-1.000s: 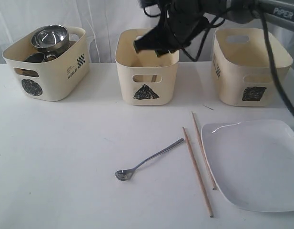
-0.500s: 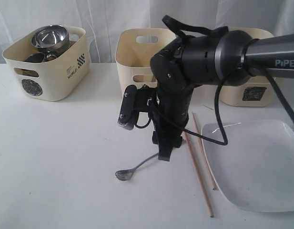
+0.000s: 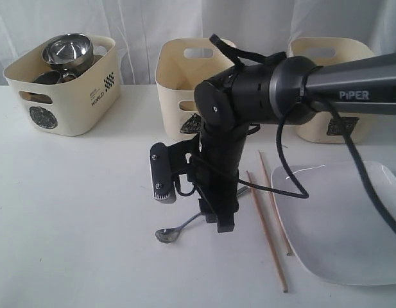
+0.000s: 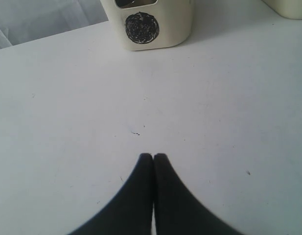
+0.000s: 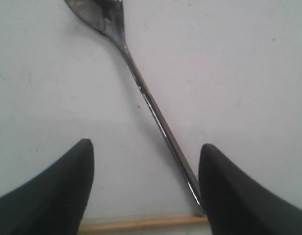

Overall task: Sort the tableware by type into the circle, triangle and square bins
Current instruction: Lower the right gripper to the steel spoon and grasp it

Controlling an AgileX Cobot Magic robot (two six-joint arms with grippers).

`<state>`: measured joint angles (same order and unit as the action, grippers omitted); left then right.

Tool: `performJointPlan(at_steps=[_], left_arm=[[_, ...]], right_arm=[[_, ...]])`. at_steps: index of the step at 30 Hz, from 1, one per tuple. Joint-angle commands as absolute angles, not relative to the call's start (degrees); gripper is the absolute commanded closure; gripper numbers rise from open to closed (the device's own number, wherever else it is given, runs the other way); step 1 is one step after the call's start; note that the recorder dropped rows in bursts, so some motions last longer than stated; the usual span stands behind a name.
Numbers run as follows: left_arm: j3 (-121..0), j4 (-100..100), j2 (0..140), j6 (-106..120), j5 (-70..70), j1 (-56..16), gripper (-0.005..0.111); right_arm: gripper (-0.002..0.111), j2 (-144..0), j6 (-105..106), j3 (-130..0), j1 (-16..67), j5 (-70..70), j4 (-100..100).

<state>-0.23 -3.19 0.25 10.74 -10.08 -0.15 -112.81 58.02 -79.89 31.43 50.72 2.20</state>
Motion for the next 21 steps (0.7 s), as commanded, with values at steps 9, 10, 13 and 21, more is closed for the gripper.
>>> performJointPlan(at_steps=[9,10,13,21], left_arm=[[0.0,-3.3,0.0,10.3,-9.8,-0.1,0.107],[0.0,-3.3,0.0,10.3,-9.8,-0.1,0.107],[0.0,-3.3,0.0,10.3,-9.8,-0.1,0.107],[0.0,-3.3,0.0,10.3,-9.8,-0.1,0.107]], right_arm=[[0.049,-120.9,57.8,-87.5,30.7,53.5,0.0],[0.049,-121.2,57.8,-87.5,30.4,53.5,0.0],[0.049,-122.8,58.3,-87.5,30.2,53.5,0.0],[0.054,-126.1,59.3,-87.5,30.2,51.2,-1.5]])
